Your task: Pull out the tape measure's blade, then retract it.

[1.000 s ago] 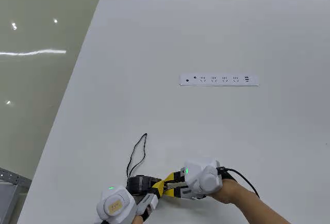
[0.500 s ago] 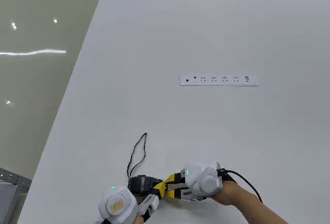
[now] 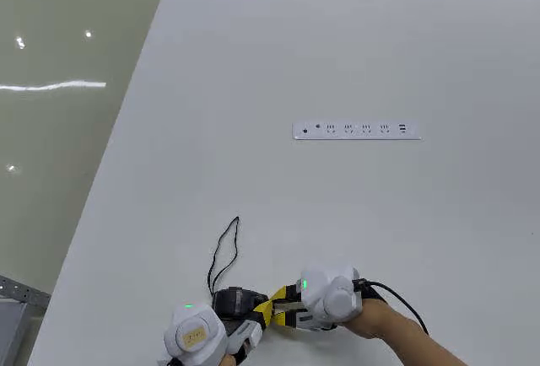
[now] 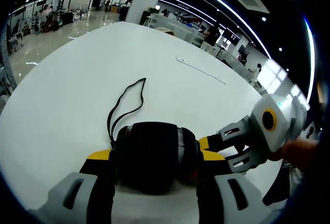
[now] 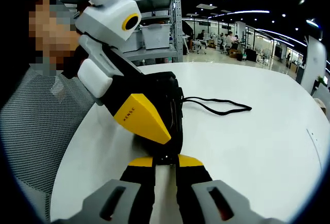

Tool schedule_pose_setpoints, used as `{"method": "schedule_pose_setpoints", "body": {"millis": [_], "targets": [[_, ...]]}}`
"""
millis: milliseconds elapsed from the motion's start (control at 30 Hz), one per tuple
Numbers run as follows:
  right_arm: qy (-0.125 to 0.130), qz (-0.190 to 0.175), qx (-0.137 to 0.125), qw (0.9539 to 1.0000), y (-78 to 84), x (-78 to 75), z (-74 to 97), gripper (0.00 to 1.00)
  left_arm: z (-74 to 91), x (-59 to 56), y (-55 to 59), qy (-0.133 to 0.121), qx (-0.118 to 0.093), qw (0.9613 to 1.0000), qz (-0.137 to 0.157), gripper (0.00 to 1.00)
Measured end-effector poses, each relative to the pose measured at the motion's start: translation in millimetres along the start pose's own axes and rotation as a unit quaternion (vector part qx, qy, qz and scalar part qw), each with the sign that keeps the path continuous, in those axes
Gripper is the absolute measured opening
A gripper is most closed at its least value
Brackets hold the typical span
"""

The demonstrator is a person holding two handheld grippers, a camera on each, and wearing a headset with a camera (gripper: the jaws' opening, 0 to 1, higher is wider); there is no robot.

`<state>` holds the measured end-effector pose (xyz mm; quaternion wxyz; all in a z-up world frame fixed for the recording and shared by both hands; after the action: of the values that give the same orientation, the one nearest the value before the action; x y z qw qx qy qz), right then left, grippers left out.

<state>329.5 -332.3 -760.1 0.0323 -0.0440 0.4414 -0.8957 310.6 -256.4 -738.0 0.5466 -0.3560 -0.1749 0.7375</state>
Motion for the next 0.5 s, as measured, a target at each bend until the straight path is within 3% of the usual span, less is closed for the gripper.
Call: {"method": "schedule_pose_setpoints", "body": {"millis": [500], "targets": [[0.006, 0.001, 0.002, 1.0000, 1.8, -0.7, -1.0, 0.14, -1.3, 0.5, 2.7, 0.009, 0.005, 0.9998, 0.015, 0.62]]}}
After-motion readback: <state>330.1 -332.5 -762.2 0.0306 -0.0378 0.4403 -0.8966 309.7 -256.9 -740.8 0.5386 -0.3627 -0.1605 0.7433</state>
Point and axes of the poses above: the centre of the closed fingertips' face, and the gripper's own axes: z roughly backward along the fingers, x roughly to its left, y roughly out of its underside, the point moved 3 cm from there along z, roughly backward along the fingers
